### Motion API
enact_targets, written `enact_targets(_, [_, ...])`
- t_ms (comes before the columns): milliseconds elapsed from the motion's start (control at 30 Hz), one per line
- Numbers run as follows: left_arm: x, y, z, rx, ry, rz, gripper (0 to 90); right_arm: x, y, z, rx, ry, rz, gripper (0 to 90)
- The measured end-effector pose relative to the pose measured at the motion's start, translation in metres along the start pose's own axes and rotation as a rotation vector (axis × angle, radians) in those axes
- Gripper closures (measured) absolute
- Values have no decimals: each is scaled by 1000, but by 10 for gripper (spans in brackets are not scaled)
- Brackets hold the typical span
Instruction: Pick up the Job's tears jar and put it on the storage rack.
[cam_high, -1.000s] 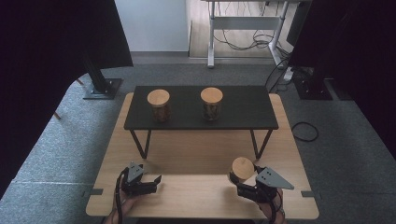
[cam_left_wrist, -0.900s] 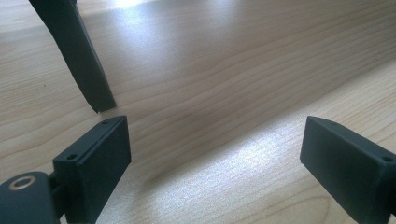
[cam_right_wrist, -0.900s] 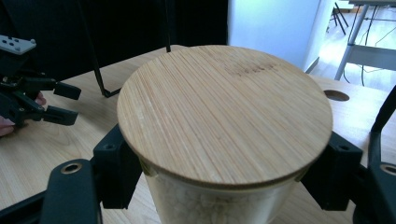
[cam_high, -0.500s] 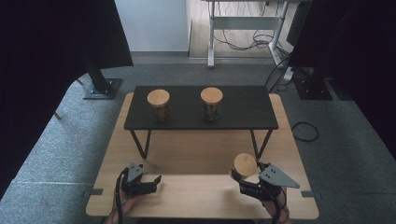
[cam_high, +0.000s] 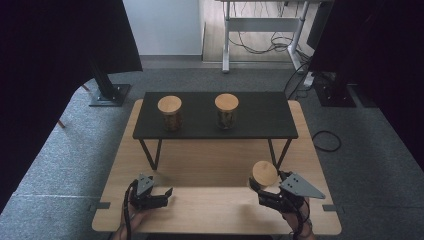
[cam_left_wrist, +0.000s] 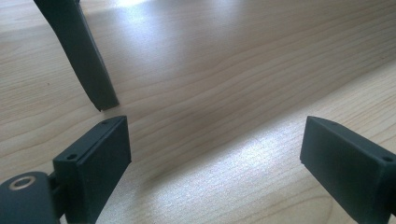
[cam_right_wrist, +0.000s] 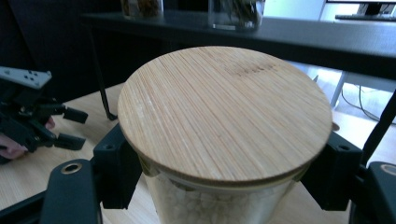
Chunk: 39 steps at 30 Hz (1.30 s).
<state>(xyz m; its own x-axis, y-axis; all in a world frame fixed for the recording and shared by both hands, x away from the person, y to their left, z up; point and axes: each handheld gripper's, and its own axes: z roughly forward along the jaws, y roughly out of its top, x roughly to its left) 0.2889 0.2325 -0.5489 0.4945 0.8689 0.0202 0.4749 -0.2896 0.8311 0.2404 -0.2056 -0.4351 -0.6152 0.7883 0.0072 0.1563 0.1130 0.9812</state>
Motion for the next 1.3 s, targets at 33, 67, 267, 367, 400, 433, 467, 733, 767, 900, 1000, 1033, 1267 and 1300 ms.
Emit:
enact_targets(33, [0,0,0,0,0,0,82,0,2,-1,-6,4,1,249])
enact_targets(67, [0,0,0,0,0,0,82,0,4,-1,-12,10,1,249])
enact_targets(267, [0,0,0,0,1,2,82,-1,12,-1,-21,14,2,249])
enact_targets(367, [0,0,0,0,1,1,81,-2,15,-1,-23,16,2,249])
enact_targets(400, [0,0,0,0,1,1,81,-2,16,-1,-24,17,0,249])
enact_targets(433, [0,0,0,0,1,1,81,-2,17,-1,-26,18,-3,249])
enact_targets(467, [0,0,0,0,2,1,81,-2,18,-1,-27,19,-4,249])
enact_targets(733, [0,0,0,0,2,2,81,-2,25,2,-32,35,4,249])
enact_targets(767, [0,0,0,0,2,2,81,-2,26,2,-33,34,4,249])
enact_targets(900, [0,0,0,-2,3,-1,81,-3,31,1,-41,31,2,249])
enact_targets(1000, [0,0,0,-2,4,0,80,-3,33,0,-48,29,-1,249])
enact_targets(1033, [-1,0,0,-2,4,0,80,-3,34,0,-50,29,-3,249])
enact_targets(1267, [0,0,0,-1,5,1,80,-3,40,-1,-57,40,-18,249])
enact_targets(1300, [0,0,0,-1,5,1,80,-3,40,-1,-57,40,-18,249])
